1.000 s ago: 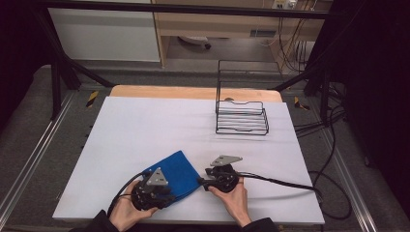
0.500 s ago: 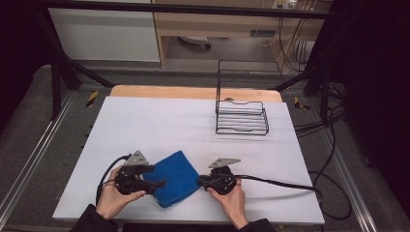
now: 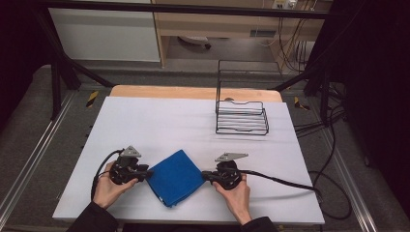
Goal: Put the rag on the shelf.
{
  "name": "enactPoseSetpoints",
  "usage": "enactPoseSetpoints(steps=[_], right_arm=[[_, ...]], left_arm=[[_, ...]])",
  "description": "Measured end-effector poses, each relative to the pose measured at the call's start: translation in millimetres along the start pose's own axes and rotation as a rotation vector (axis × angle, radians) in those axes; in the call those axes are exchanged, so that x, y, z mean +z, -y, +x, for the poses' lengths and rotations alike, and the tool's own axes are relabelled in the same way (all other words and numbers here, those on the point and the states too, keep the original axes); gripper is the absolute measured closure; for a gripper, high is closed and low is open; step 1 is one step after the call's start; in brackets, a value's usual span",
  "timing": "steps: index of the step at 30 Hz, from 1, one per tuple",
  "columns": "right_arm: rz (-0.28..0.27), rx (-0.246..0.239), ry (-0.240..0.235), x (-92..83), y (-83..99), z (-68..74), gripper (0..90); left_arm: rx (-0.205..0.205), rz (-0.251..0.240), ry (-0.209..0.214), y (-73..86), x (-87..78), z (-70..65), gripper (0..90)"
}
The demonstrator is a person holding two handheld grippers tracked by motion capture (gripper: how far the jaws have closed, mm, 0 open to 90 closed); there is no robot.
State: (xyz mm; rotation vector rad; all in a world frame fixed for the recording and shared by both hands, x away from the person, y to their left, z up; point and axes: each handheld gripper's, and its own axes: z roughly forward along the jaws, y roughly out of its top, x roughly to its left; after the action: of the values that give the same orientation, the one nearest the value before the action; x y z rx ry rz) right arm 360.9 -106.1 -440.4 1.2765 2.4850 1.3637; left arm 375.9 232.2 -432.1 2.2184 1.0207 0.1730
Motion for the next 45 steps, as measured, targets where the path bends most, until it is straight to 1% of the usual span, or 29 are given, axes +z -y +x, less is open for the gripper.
enactPoseSetpoints(steps=[1,2,3,7,8,9,11,12,14,16,17,18,20,23,25,28,29,30,31,32,34,37,39,40,41,42,43,44,45], right_arm=[[-0.003,-0.004,0.003,-2.3,-0.9,-1.1,87.7],[-0.002,0.002,0.005,-4.9,-1.7,-2.1,87.7],[-0.005,0.003,0.004,-7.6,-2.4,-4.0,87.8],[-0.008,0.016,0.004,-18.2,-4.2,-9.2,88.0],[-0.006,0.014,0.006,-20.1,-4.6,-9.8,88.0],[-0.004,0.009,0.008,-21.6,-5.2,-10.5,88.0],[0.019,0.004,0.016,-25.4,-6.8,-12.0,88.0],[0.025,0.011,0.015,-28.0,-7.3,-13.1,88.0],[0.043,0.018,0.013,-35.3,-8.7,-17.9,88.0],[0.055,0.02,0.024,-44.4,-9.7,-24.3,88.0],[0.052,0.028,0.034,-49.0,-10.0,-27.4,87.9],[0.058,0.028,0.047,-56.5,-10.9,-34.9,87.8],[0.063,0.017,0.079,-61.2,-12.7,-41.1,87.8],[0.066,0.001,0.102,-62.0,-16.2,-47.6,87.8],[0.069,-0.023,0.124,-58.7,-20.3,-53.4,87.9],[0.073,-0.066,0.133,-47.9,-25.8,-61.4,88.0],[0.074,-0.076,0.133,-43.7,-27.5,-63.2,88.0],[0.069,-0.113,0.138,-35.2,-29.7,-66.2,88.0],[0.065,-0.126,0.142,-31.1,-30.3,-67.2,87.9],[0.065,-0.126,0.142,-31.1,-30.3,-67.2,87.9],[0.065,-0.138,0.145,-23.8,-29.6,-69.6,87.6],[0.069,-0.166,0.162,-14.7,-26.3,-72.2,87.0],[0.061,-0.178,0.173,-10.8,-24.2,-72.0,85.8],[0.056,-0.186,0.179,-10.3,-23.6,-71.9,84.4],[0.031,-0.194,0.192,-12.9,-23.7,-70.7,76.8],[0.031,-0.194,0.192,-12.9,-23.7,-70.7,76.8],[-0.008,-0.198,0.19,-20.3,-25.1,-68.3,69.9],[-0.008,-0.198,0.19,-20.3,-25.1,-68.3,69.9],[-0.031,-0.194,0.19,-24.9,-25.8,-66.8,63.5]], left_arm=[[0.009,0.01,0.004,-0.1,1.0,-1.8,70.7],[0.012,0.018,0.007,-0.6,1.9,-3.8,73.7],[0.012,0.016,0.01,-1.0,3.2,-6.2,76.8],[0.023,0.026,0.015,-2.7,7.7,-14.2,84.7],[0.025,0.027,0.015,-3.7,8.3,-16.2,85.5],[0.018,0.026,0.02,-4.8,8.7,-18.5,86.0],[0.015,0.021,0.028,-6.4,9.1,-24.1,86.4],[0.002,0.009,0.036,-6.9,9.7,-28.0,86.4],[-0.005,-0.004,0.056,-8.2,10.5,-36.2,86.4],[-0.014,-0.019,0.082,-9.7,12.5,-45.9,86.4],[-0.014,-0.024,0.088,-10.6,14.2,-51.5,86.3],[-0.011,-0.029,0.087,-11.4,16.2,-57.4,86.2],[-0.007,-0.035,0.095,-12.8,21.4,-68.2,86.2],[-0.013,-0.043,0.073,-14.8,29.4,-81.5,86.0],[-0.018,-0.047,0.059,-15.6,32.0,-87.4,86.0],[-0.036,-0.056,0.045,-13.8,34.1,-93.9,86.0],[-0.031,-0.056,0.033,-12.8,34.4,-95.4,86.0],[-0.037,-0.059,0.026,-11.8,34.7,-96.9,85.4],[-0.038,-0.059,0.023,-11.0,34.4,-97.3,84.9],[-0.043,-0.064,0.02,-10.3,34.3,-97.5,84.9],[-0.045,-0.064,0.014,-9.7,34.4,-96.9,83.5],[-0.044,-0.068,0.015,-9.8,34.4,-94.0,78.6],[-0.029,-0.083,0.022,-11.2,31.9,-90.5,72.3],[-0.011,-0.09,0.019,-12.6,29.7,-88.3,68.6],[-0.001,-0.098,0.014,-14.3,27.4,-85.8,59.9],[0.007,-0.103,0.01,-16.9,25.4,-82.8,59.9],[0.011,-0.105,0.01,-20.0,23.6,-79.2,48.4],[0.012,-0.115,0.018,-23.4,22.4,-75.5,48.4],[0.015,-0.115,0.02,-27.1,21.5,-71.4,43.9]])
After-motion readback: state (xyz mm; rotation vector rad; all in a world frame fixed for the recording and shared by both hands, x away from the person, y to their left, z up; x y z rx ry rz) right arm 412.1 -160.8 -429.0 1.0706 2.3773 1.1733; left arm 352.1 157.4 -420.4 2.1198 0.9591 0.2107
